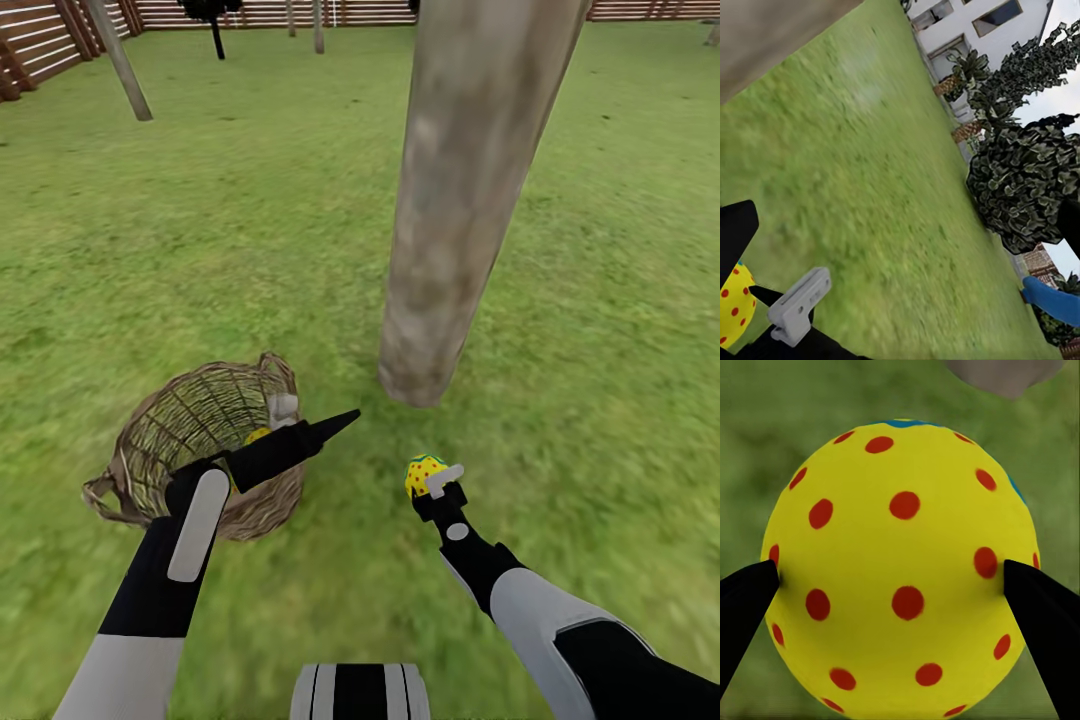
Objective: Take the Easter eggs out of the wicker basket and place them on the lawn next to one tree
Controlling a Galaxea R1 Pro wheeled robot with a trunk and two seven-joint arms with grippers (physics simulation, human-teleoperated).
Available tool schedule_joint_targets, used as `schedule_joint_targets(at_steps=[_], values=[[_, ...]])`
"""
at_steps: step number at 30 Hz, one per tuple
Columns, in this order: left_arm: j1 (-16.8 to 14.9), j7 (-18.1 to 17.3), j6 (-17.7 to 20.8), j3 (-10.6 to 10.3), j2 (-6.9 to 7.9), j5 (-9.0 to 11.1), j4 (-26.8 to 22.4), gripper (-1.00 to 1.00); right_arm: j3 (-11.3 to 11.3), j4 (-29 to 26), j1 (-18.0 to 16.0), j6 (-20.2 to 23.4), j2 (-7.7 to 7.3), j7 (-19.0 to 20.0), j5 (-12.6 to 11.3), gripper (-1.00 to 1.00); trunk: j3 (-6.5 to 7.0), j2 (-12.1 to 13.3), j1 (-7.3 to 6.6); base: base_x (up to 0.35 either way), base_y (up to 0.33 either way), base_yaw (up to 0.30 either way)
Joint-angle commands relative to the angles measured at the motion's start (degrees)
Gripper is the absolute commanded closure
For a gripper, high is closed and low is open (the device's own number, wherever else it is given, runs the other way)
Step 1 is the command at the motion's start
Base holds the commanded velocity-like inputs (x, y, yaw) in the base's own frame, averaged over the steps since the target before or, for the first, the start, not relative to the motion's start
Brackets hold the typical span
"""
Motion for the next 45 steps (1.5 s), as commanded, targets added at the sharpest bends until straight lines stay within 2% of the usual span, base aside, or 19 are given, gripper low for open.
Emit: schedule_joint_targets(at_steps=[1, 25, 26, 29, 32, 43, 45], values=[[-0.03, -0.02, 0.35, 0.05, -0.02, 0.23, -0.02, -1.00, 0.35, 0.09, -0.04, -0.04, 0.00, -0.46, 0.20, 1.00, -0.26, -0.03, 0.01, 0.000, 0.000, 0.000], [-0.03, -0.02, 0.37, 0.05, -0.02, 0.23, -0.05, -1.00, 0.35, 0.00, -0.05, 0.19, -0.08, -2.05, 0.11, 1.00, -5.36, -0.34, 0.60, 0.000, 0.000, 0.000], [-0.03, -0.15, 0.42, 0.05, -0.02, 0.23, -0.05, -1.00, 0.31, 0.00, -0.06, 0.15, -0.10, -2.05, 0.11, -1.00, -5.36, -0.34, 0.60, 0.000, 0.000, 0.000], [-0.03, -0.25, 0.42, 0.05, -0.02, 0.60, -0.05, -1.00, 0.28, 0.00, -0.07, 0.12, -0.16, -2.05, 0.11, -1.00, -5.36, -0.34, 0.60, 0.000, 0.000, 0.000], [-0.03, -0.20, 0.27, 0.05, 0.06, 3.11, 0.01, -1.00, 0.30, 0.00, -0.07, 0.06, -0.17, -2.05, 0.11, -1.00, -5.36, -0.34, 0.60, 0.000, 0.000, 0.000], [-0.03, -0.20, 0.35, 0.05, 0.07, 3.30, 0.04, -1.00, 0.28, 0.00, -0.06, 0.05, -0.25, -2.05, 0.11, -1.00, -2.92, -0.19, 0.32, 0.000, 0.000, 0.000], [-0.03, -0.20, 0.35, 0.05, 0.07, 3.30, 0.04, -1.00, 0.27, 0.00, -0.05, 0.01, -0.31, -2.05, 0.11, -1.00, -2.92, -0.19, 0.32, 0.000, 0.000, 0.000]])
